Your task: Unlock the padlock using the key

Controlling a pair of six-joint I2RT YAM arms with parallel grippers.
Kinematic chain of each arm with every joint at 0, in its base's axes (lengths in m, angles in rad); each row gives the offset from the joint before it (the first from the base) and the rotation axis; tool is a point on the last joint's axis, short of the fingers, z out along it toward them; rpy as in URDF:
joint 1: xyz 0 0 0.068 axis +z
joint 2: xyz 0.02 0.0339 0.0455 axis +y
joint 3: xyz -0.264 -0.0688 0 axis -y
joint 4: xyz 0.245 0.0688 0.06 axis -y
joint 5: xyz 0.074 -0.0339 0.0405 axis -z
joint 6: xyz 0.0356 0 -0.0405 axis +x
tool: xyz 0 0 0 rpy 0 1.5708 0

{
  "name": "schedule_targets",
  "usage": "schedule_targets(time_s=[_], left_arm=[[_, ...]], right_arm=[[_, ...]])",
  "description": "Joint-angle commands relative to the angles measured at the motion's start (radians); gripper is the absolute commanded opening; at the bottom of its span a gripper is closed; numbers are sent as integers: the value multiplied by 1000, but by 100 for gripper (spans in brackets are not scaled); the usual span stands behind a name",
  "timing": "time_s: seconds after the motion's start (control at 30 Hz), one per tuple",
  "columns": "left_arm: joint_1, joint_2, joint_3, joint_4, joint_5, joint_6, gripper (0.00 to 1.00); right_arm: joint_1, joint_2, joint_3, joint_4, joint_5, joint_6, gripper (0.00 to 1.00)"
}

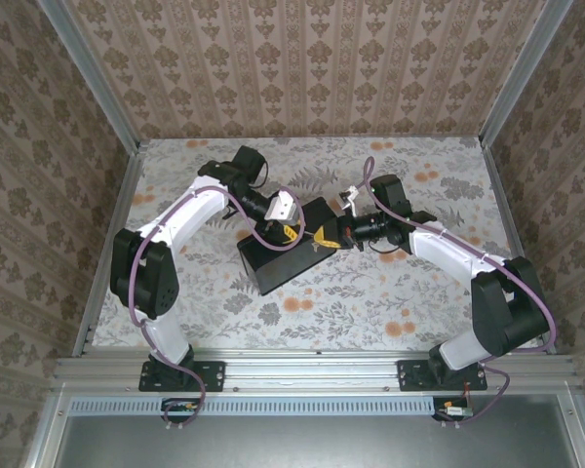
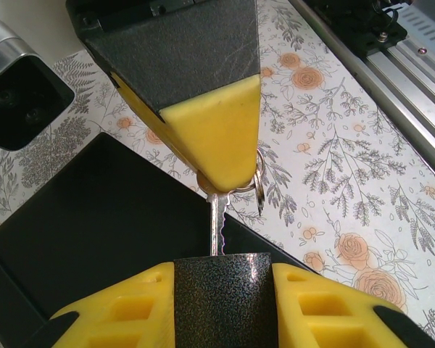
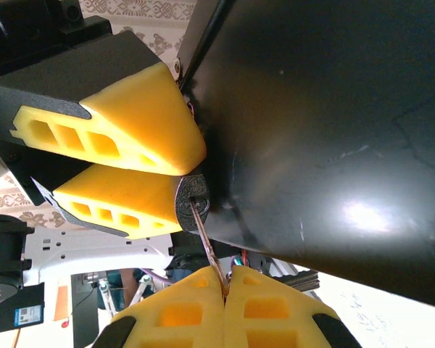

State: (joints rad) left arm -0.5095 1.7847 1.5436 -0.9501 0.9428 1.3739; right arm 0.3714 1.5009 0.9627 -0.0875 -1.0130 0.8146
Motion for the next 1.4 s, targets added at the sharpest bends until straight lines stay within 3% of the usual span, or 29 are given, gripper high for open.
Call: schedule_targets(time_s=[0.0, 0.17, 0.47, 0.6, 0.7, 0.8, 0.9, 1.2, 1.37], left_arm=[[-16, 4, 39, -12, 73, 43, 30], [-7, 12, 48, -13, 101, 34, 30], [15, -12, 10, 47, 150, 6, 30], [20, -8, 29, -12, 164, 44, 30], [18, 0, 43, -49, 170, 65, 30], [12, 9, 54, -71, 150, 77, 30], [9, 18, 67, -94, 152, 85, 30], [-2, 19, 63, -39, 121, 33, 30], [-4, 26, 74, -52, 127, 28, 30]], right_arm=[[31, -5, 66, 17, -4, -3, 1], [48, -30, 95, -61, 12, -24, 1], [46, -17, 29, 89, -48, 115, 1], [44, -29, 69, -41, -3, 25, 0], [49, -36, 146, -276, 109, -144, 0], [49, -43, 130, -205, 81, -96, 0], [50, -41, 151, -248, 102, -125, 0], [69, -53, 107, -46, 46, 13, 0], [104, -73, 148, -132, 118, -79, 0]])
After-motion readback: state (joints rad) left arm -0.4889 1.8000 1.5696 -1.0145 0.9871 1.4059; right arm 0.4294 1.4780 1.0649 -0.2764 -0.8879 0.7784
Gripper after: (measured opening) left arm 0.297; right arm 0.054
